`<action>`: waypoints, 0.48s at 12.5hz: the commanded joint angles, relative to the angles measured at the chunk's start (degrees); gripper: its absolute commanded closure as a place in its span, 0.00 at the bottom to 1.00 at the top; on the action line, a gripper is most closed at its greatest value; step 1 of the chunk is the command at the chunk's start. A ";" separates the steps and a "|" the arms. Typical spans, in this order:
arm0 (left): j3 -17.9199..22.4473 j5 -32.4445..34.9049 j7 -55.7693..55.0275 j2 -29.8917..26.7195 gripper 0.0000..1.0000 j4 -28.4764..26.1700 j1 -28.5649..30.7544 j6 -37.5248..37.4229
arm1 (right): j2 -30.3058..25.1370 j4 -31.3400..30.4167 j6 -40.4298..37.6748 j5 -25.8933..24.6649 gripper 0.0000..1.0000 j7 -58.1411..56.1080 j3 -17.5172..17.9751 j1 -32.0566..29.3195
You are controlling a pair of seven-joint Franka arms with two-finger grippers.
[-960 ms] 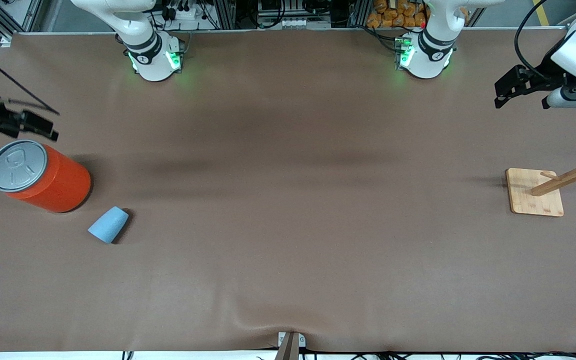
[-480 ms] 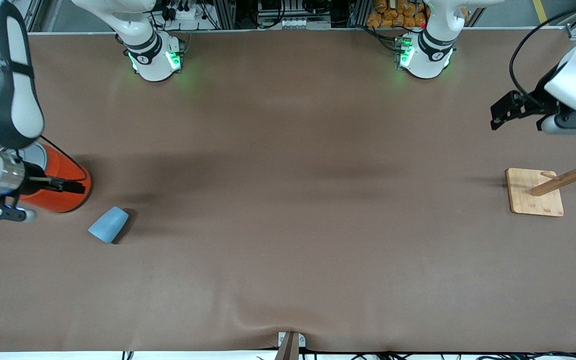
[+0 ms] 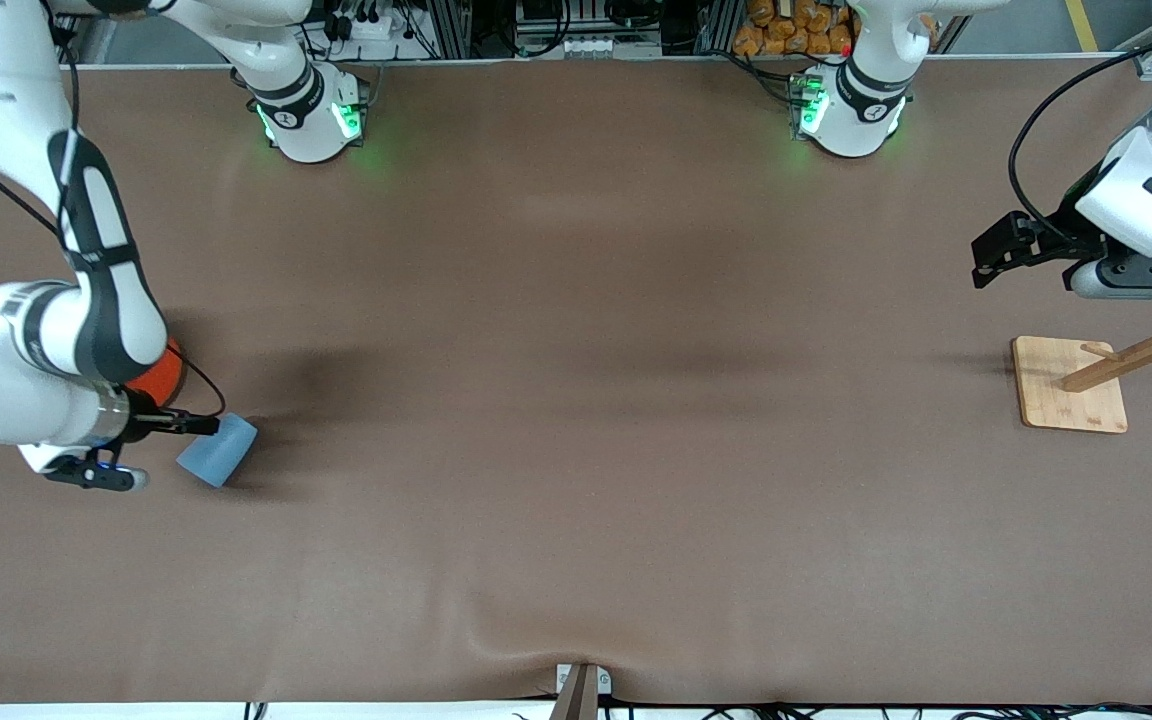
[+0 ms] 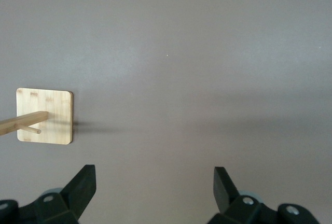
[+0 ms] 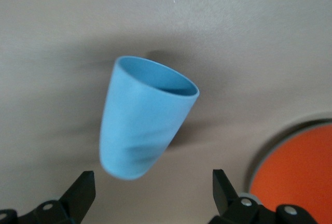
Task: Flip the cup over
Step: 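Close the right gripper around the blue cup's base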
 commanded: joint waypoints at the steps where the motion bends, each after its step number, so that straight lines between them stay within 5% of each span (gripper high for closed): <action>1: -0.11 -1.17 -0.33 -0.92 0.00 0.94 -0.03 0.61 | 0.40 1.16 -0.34 0.05 0.00 -0.88 0.72 -0.73; 6: -0.11 -1.26 -0.60 -0.32 0.00 1.91 0.23 0.79 | 3.72 1.34 7.46 0.22 0.00 -0.88 0.90 -0.03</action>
